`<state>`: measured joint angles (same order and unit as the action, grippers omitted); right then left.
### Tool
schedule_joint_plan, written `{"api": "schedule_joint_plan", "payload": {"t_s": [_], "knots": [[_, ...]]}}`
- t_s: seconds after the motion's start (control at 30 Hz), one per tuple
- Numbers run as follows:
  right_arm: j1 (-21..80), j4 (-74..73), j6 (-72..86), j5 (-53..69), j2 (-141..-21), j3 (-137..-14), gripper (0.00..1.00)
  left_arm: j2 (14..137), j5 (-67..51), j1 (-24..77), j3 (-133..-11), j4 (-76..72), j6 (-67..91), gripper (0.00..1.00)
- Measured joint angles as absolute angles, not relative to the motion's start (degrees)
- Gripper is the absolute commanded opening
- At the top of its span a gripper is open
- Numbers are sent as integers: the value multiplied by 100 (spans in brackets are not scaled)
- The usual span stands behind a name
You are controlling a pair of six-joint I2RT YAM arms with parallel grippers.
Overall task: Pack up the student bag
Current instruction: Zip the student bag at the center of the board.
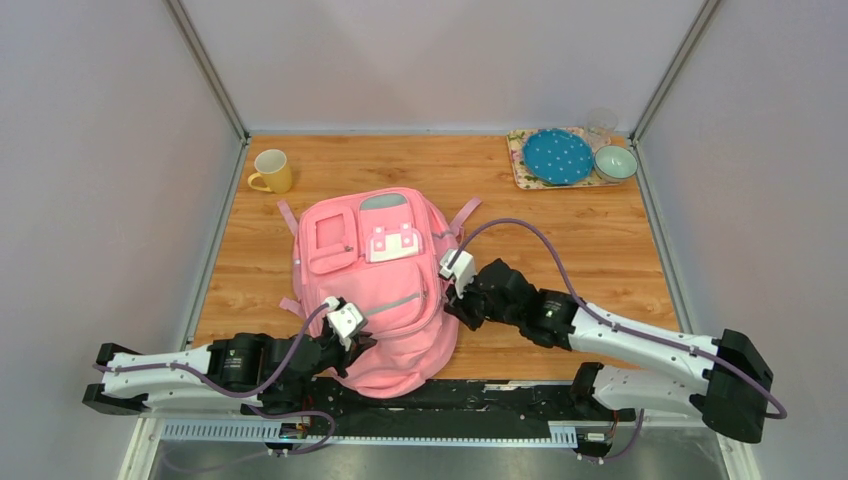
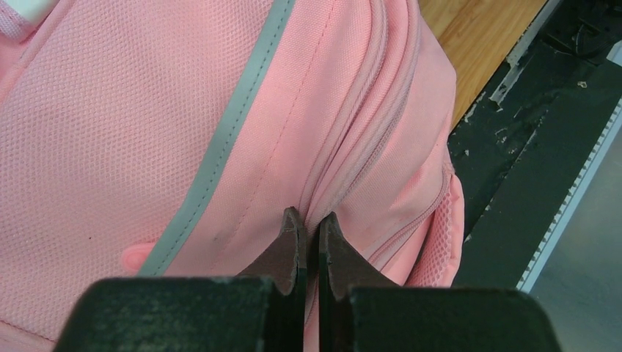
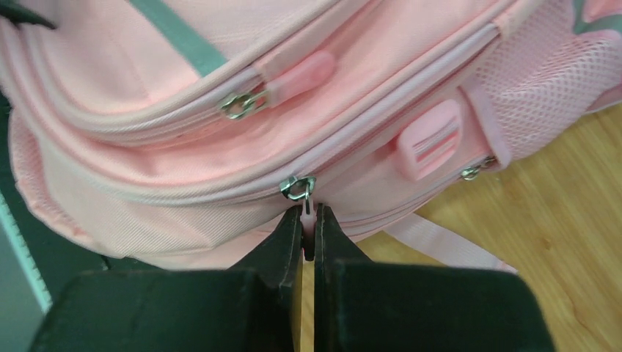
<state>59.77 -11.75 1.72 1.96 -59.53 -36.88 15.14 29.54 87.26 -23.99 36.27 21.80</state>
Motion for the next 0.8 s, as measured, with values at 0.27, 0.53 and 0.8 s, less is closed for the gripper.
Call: {"api": "schedule_joint_plan", "payload": {"t_s": [0.27,0.53,0.8], "knots": [[5621,-1684,-99,-405,-7022,-4694,0,1564,2921,8722,-2399,3621,2176,0],[5304,-1949,-270,-408,-7937,-5537,0,1566,3009,8687,-2399,3535,2180,0],[5153,-1951,-237,-148,-8230,-5769,0,1564,3070,8680,-2399,3535,2178,0]]}}
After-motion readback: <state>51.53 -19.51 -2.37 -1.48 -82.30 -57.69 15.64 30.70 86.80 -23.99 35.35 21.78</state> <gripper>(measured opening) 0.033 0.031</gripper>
